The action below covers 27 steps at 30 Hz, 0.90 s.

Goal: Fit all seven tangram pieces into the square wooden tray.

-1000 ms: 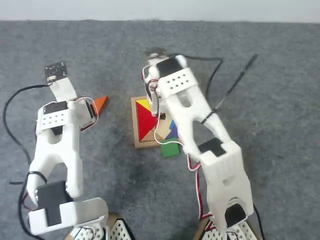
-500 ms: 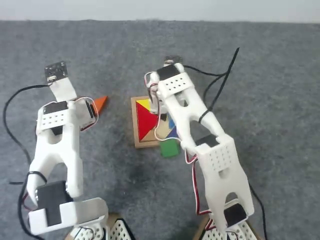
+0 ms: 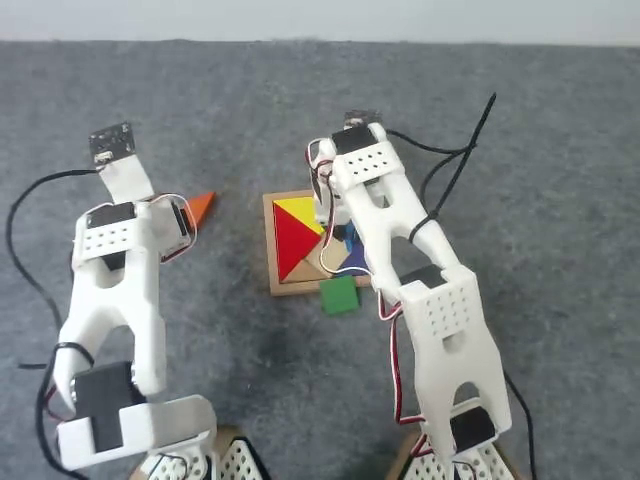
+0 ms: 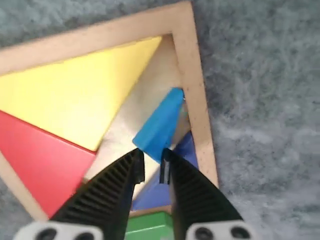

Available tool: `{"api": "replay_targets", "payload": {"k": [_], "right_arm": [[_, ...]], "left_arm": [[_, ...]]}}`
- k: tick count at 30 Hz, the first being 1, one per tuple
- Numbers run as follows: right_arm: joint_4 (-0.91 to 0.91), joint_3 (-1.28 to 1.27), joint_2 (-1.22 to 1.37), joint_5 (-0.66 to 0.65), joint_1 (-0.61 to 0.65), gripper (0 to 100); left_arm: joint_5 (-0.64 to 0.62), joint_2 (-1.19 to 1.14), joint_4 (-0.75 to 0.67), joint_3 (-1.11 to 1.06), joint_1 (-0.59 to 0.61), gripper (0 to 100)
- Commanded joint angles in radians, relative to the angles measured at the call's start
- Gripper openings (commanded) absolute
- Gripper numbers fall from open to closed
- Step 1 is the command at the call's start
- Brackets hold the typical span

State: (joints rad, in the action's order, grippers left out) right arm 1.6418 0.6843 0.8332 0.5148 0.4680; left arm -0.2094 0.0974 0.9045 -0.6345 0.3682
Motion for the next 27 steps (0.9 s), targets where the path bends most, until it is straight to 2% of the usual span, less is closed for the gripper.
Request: {"api": "replay_targets", "payload": {"k": [1,6,10,15,17,19,23,25,27], "right_arm": [[0.077,0.060,-0.033,-0.021,-0.050,4.4],[0.143,0.144,-0.038,-0.098,-0.102,2.0],[0.140,0.187,-0.031,-0.110,-0.151,2.1],[0.142,0.201,-0.041,-0.169,-0.114,3.2],[0.142,0.201,-0.036,-0.235,-0.054,8.3],[0.136,0.201,-0.030,-0.296,-0.007,17.6],[0.104,0.201,-0.035,-0.311,0.051,37.5],[0.062,0.193,-0.027,-0.342,0.056,42.0],[0.012,0.184,-0.001,-0.404,0.054,42.4]], "left_arm": [[0.009,0.063,-0.017,0.010,-0.008,12],[0.009,0.063,-0.017,0.010,-0.008,12],[0.009,0.063,-0.017,0.010,-0.008,12],[0.009,0.063,-0.017,0.010,-0.008,12],[0.009,0.063,-0.017,0.010,-0.008,12],[0.009,0.063,-0.017,0.010,-0.008,12],[0.009,0.063,-0.017,0.010,-0.008,12],[0.009,0.063,-0.017,0.010,-0.008,12],[0.009,0.063,-0.017,0.010,-0.008,12]]}}
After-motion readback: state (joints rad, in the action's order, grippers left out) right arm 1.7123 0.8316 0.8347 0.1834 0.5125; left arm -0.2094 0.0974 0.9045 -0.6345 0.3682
